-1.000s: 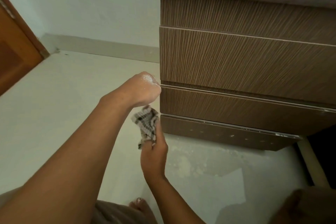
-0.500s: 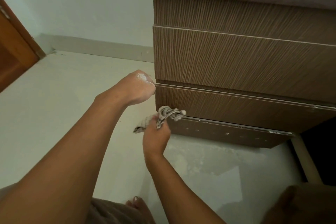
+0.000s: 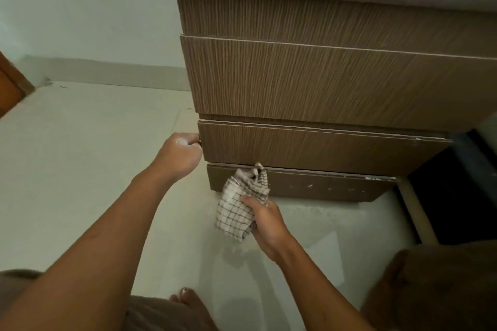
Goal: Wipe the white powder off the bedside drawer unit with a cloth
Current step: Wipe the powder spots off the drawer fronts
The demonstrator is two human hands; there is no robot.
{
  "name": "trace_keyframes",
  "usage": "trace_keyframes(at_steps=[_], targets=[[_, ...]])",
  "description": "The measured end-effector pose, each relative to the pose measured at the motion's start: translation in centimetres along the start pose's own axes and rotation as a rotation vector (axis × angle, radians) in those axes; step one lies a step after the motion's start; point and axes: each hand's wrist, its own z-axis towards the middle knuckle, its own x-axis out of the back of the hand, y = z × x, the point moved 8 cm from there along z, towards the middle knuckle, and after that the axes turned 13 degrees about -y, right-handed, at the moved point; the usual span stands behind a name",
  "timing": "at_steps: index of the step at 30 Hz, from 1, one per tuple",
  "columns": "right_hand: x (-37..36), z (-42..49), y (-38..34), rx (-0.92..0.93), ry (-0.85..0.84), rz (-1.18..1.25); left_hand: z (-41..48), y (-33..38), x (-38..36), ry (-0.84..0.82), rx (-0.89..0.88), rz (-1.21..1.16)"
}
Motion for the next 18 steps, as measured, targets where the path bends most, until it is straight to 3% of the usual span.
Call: trace_keyframes(at_steps=[3, 10, 14, 18], targets=[[2.5, -1.8, 0.2, 0.015, 0.019, 0.096, -0.2, -1.6, -2.8, -0.003, 0.07, -0.062], [11.0, -5.8, -5.2, 0.278, 0.492, -0.304, 0.7, -6.1, -8.2, 0.078, 0.314, -0.366], [14.0, -8.5, -8.8, 0.499, 0.671, -0.428, 0.9, -6.6, -8.7, 0.21, 0.369, -0.548], [16.7, -10.6, -10.5, 0.557, 0.815, -0.553, 1.3, -7.0, -9.0, 0.303, 0.393, -0.659]])
